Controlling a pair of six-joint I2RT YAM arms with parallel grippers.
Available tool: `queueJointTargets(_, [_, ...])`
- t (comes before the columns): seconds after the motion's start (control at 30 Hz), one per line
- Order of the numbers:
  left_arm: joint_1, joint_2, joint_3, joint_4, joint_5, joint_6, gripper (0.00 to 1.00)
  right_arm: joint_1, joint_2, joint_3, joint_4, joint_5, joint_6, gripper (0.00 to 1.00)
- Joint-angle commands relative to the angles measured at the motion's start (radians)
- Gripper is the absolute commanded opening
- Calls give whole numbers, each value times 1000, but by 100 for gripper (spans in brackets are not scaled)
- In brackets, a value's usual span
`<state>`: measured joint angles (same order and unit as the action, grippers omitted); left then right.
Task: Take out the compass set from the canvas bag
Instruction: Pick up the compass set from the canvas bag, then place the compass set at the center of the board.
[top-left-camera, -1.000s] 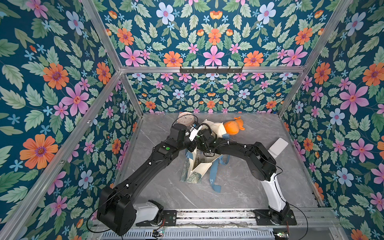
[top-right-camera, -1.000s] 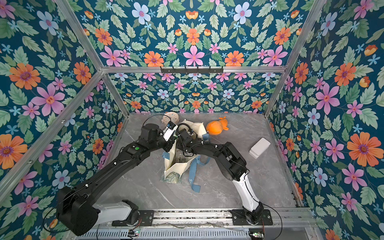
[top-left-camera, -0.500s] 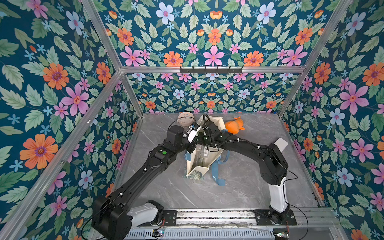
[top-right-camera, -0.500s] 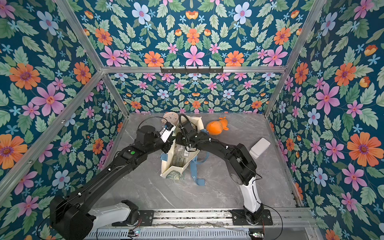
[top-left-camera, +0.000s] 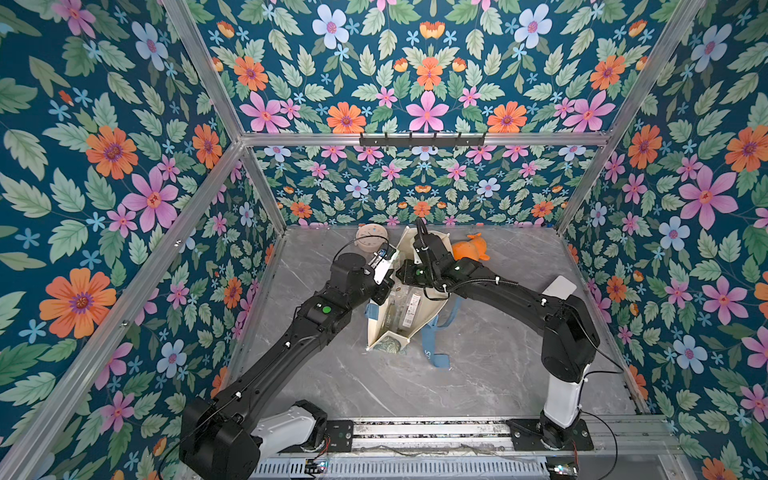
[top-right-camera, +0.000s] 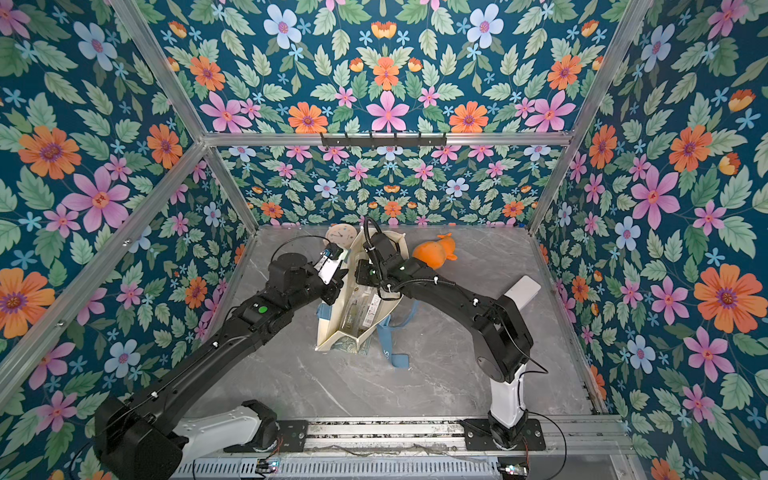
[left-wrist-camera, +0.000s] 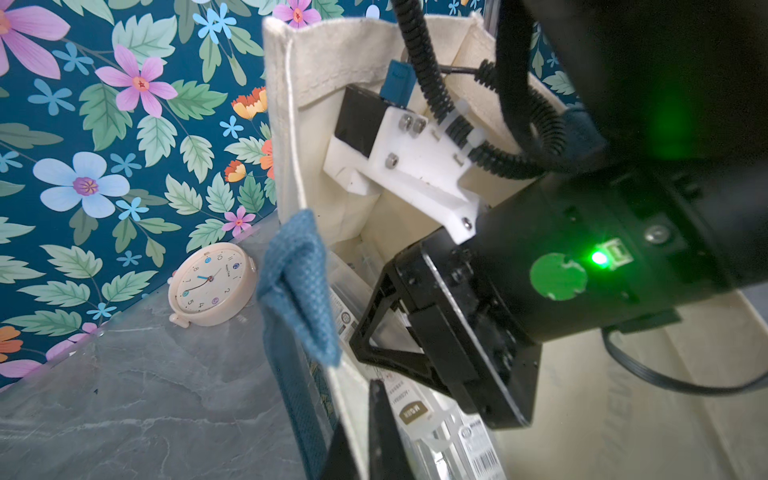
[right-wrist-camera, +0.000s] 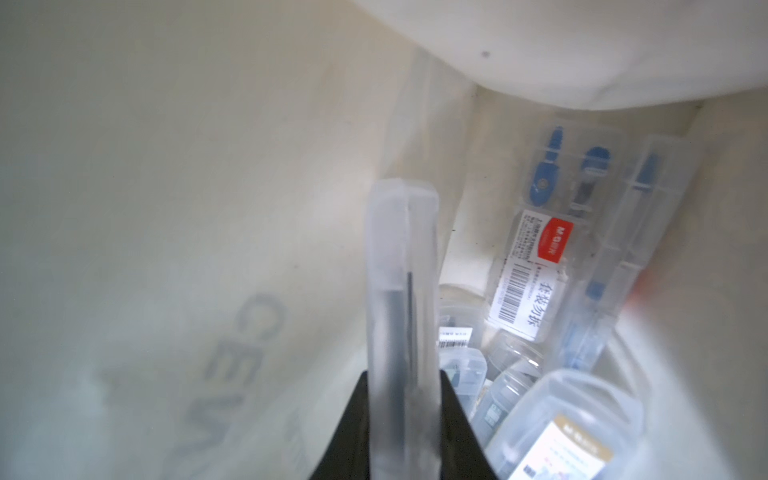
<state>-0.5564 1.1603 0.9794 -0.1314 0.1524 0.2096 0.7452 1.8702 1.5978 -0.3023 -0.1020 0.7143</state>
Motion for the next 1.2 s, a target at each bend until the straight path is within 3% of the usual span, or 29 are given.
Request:
queueJointTargets(0.0, [1, 4, 4, 49, -27, 4, 0, -1, -35, 12, 10, -7, -40, 12])
queueJointTargets(0.3, [3, 18, 28, 40, -82, -6, 0, -2, -202, 2, -101, -92, -114, 11])
queueJointTargets(0.47, [4, 24, 36, 37, -89, 0, 0, -29, -372, -75, -178, -101, -206, 9])
queueJointTargets(0.63, [7, 19, 50, 15, -106, 25, 0, -159, -557, -249, -224, -100, -246, 8])
queueJointTargets(0.77, [9, 15, 68, -8, -127, 52, 0, -339, -648, -480, -130, -215, -207, 7])
queueJointTargets(0.9, [10, 15, 86, -26, -151, 77, 0, -448, -592, -655, 36, -329, -179, 7])
queueJointTargets(1.17, [14, 9, 106, -52, -239, 83, 0, -453, -334, -678, 171, -387, -175, 6])
